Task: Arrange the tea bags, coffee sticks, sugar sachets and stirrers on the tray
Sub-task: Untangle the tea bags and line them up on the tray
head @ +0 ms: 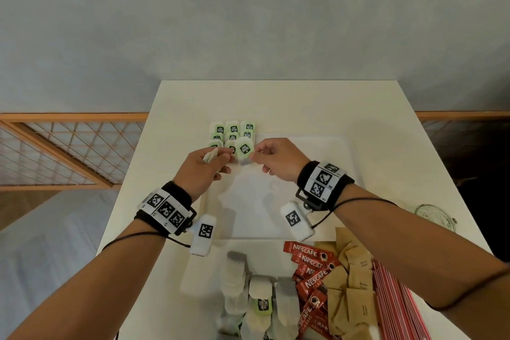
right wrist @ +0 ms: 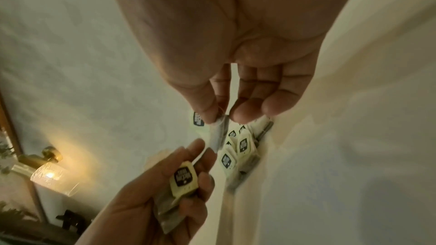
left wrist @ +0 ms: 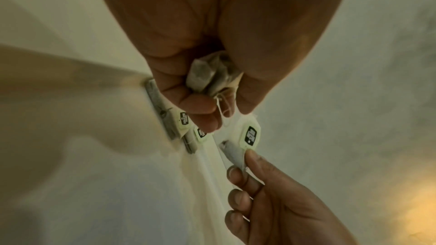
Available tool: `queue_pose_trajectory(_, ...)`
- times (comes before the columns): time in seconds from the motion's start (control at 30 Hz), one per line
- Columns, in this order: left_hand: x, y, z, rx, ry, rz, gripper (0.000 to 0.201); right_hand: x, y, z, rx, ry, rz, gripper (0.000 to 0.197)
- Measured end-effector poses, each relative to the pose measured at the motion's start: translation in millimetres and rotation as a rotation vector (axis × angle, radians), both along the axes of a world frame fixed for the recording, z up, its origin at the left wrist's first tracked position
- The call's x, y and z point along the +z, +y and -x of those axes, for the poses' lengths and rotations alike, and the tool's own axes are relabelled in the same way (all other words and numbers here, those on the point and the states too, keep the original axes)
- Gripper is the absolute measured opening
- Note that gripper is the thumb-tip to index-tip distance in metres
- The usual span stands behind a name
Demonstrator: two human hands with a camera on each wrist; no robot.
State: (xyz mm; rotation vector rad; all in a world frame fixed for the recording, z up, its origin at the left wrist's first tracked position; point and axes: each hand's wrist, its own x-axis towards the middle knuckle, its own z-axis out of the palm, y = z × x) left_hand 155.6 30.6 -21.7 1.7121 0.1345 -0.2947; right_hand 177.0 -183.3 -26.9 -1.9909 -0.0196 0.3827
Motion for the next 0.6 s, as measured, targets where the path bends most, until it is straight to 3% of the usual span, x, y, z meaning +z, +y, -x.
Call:
queue_pose_trajectory(0.2, -6, 7, -5, -0.069, 0.185, 0.108, 0.027, -11, 3, -28, -0.108, 0.052, 0.069, 0.031)
queue_pose_trajectory(0.43, -8, 10, -3, -0.062, 0.291, 0.315, 0.036, -19, 15, -37, -0.094, 0.13, 0.253, 0.021)
queue_pose_trajectory(0.6, -6, 12, 0, -0.119, 0.292, 0.327, 0.038, -17, 19, -38, -0.049, 0.101, 0.364, 0.019)
